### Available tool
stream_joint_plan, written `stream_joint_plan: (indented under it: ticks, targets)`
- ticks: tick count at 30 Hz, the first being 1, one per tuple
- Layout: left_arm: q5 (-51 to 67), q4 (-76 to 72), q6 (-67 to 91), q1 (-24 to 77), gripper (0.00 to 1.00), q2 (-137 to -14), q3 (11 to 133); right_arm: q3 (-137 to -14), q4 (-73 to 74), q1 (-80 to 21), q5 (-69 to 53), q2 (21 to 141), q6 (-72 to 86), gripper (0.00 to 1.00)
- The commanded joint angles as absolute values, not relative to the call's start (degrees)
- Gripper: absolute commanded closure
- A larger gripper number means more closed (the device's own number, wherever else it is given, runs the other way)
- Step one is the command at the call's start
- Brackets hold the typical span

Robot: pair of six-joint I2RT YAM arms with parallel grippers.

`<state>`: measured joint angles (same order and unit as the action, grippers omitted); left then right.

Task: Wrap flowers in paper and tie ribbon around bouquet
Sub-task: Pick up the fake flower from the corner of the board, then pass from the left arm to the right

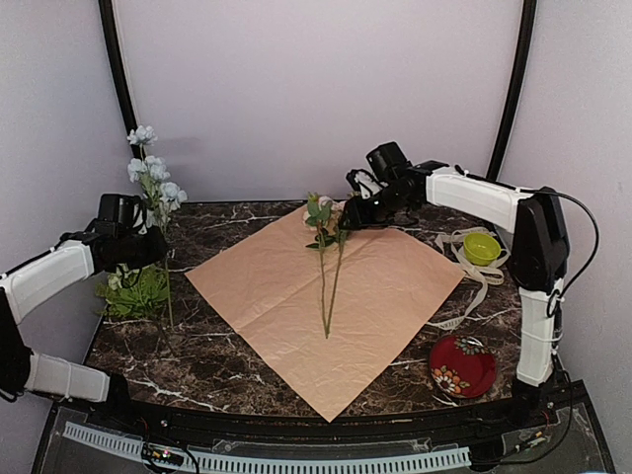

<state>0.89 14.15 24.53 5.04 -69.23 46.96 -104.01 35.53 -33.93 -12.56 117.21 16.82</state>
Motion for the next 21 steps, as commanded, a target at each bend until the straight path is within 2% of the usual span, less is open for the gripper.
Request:
stream_joint_plan:
  ticks: [1, 5, 8, 11, 15, 18, 21]
  targets:
    - [10.08, 4.7, 19.36, 6.89, 1.0, -61.14, 44.97, -102.28, 29.69, -35.78, -18.16, 112.2, 14.66, 0.5]
    - [14.12, -3.3, 16.59, 15.65, 1.0, -54.67, 44.69, -97.37, 16.03, -39.84, -33.1, 107.18, 13.48, 0.5]
    - [20.47, -12.88, 19.23, 20.61, 1.0, -53.03, 43.51, -92.66, -1.8, -44.82, -44.19, 103.93, 18.17, 0.47]
    - [24.28, -20.52, 21.79, 25.3, 1.0, -53.98, 43.16, -88.72, -21.73, -47.71, -49.14, 103.32, 28.38, 0.44]
    - [25.51, -23.98, 20.85, 31.62, 1.0, -56.81, 44.27, -87.18, -38.13, -48.76, -46.35, 105.2, 40.28, 0.37]
    - [25.71, -23.99, 19.02, 35.77, 1.0, -59.75, 45.43, -88.15, -40.09, -49.32, -43.73, 107.2, 42.4, 0.34]
    - [25.39, -24.67, 19.0, 38.21, 1.0, -61.89, 46.22, -90.29, -39.72, -49.97, -44.19, 109.3, 43.35, 0.36]
